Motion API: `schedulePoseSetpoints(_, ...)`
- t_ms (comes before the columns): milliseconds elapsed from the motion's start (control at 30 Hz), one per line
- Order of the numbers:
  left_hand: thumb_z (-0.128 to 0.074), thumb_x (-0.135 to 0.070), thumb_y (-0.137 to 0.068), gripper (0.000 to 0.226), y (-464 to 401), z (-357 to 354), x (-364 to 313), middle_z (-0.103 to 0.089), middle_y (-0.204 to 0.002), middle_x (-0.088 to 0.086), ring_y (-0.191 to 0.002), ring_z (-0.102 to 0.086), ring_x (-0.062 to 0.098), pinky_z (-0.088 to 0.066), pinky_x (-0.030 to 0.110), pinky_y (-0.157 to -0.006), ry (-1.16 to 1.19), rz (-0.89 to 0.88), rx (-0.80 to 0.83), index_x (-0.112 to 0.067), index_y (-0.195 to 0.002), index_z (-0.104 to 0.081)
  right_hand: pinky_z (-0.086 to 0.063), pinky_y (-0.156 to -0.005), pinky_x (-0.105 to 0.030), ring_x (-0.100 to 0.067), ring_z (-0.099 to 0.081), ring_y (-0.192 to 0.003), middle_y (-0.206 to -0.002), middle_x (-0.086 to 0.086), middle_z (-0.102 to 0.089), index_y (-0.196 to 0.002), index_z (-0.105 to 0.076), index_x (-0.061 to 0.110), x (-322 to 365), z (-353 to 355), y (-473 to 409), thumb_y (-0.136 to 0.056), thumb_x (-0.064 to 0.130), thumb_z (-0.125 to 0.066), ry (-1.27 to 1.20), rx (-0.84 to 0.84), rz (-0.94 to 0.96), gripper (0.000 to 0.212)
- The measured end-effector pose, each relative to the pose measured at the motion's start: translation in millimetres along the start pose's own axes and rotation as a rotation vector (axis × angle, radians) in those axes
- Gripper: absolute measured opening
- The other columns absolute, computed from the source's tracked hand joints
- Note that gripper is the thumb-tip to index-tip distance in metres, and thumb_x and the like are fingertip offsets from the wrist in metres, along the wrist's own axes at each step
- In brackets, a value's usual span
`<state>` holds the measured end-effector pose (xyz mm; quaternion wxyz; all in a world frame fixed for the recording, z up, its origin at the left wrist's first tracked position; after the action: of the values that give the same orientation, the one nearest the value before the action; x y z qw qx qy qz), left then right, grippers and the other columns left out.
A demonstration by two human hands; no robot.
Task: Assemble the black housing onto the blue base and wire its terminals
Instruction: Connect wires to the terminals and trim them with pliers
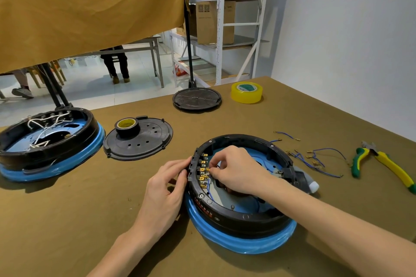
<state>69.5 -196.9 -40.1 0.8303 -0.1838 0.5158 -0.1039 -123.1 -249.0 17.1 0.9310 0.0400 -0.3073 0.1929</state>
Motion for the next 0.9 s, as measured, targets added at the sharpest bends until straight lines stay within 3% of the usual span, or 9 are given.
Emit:
schedulePoseSetpoints(67, -0.046, -0.043, -0.095, 0.042, -0.4, 0.0, 0.8, -0.061, -0.124, -0.031, -0.123, -0.054, -0.009, -0.05, 0.022, -0.099, -0.007, 0.001, 0.003, -0.034, -0.132, -0.062, -0.039, -0.055, -0.01, 0.0, -0.055, -0.057, -0.06, 0.018, -0.054, -0.105, -0.078, 0.012, -0.4, -0.7, -1.1, -0.099, 0.017, -0.062, 0.006, -0.008, 0.016, 0.018)
schedulePoseSetpoints(300, -0.047, -0.037, -0.098, 0.042, -0.3, 0.4, 3.8, -0.061, -0.126, -0.028, -0.123, -0.053, -0.009, -0.049, 0.02, -0.099, -0.013, 0.007, 0.007, -0.029, -0.135, -0.063, -0.037, -0.051, -0.008, -0.002, -0.055, -0.058, -0.062, 0.013, -0.059, -0.105, -0.079, 0.012, -1.5, -3.9, -5.0, -0.099, 0.017, -0.061, 0.0, 0.0, 0.036, 0.019)
schedulePoseSetpoints(467, -0.046, -0.041, -0.095, 0.039, -0.5, 0.9, 1.5, -0.06, -0.123, -0.033, -0.122, -0.053, -0.01, -0.044, 0.005, -0.095, -0.002, 0.019, 0.02, -0.038, -0.131, -0.06, -0.037, -0.05, -0.004, 0.007, -0.055, -0.052, -0.066, 0.012, -0.063, -0.103, -0.078, 0.01, -1.8, -4.0, -7.9, -0.1, 0.015, -0.062, -0.038, 0.028, 0.019, 0.017)
schedulePoseSetpoints(600, -0.051, -0.026, -0.101, 0.034, -0.4, 0.9, 2.4, -0.061, -0.124, -0.03, -0.122, -0.053, -0.011, -0.043, 0.004, -0.093, -0.007, 0.02, 0.018, -0.032, -0.133, -0.062, -0.042, -0.06, -0.013, 0.002, -0.059, -0.061, -0.073, 0.005, -0.07, -0.102, -0.078, 0.011, 0.2, -5.1, -7.8, -0.101, 0.016, -0.062, -0.013, 0.032, 0.034, 0.017)
schedulePoseSetpoints(767, -0.052, -0.019, -0.102, 0.033, -0.5, 0.8, 1.7, -0.061, -0.125, -0.026, -0.12, -0.053, -0.012, -0.043, 0.003, -0.092, -0.01, 0.017, 0.018, -0.032, -0.131, -0.062, -0.056, -0.076, -0.032, -0.015, -0.07, -0.077, -0.082, -0.005, -0.076, -0.1, -0.079, 0.009, 2.8, -5.2, -8.9, -0.101, 0.015, -0.06, 0.051, 0.023, 0.065, 0.02)
schedulePoseSetpoints(900, -0.053, -0.018, -0.102, 0.033, -0.9, 1.1, 0.5, -0.062, -0.123, -0.026, -0.12, -0.053, -0.01, -0.044, 0.004, -0.092, 0.0, 0.019, 0.013, -0.036, -0.128, -0.062, -0.058, -0.077, -0.036, -0.018, -0.07, -0.076, -0.081, -0.009, -0.076, -0.096, -0.079, 0.006, 3.9, -4.9, -11.6, -0.1, 0.014, -0.059, 0.071, 0.027, 0.074, 0.021)
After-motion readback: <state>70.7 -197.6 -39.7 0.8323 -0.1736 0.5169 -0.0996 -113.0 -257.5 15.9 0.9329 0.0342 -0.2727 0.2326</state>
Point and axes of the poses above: each hand's wrist, its own y-axis away from the middle knuckle, its own z-axis out of the back of the hand, x = y × z, the point moved 1 cm from there along -y, towards the middle knuckle
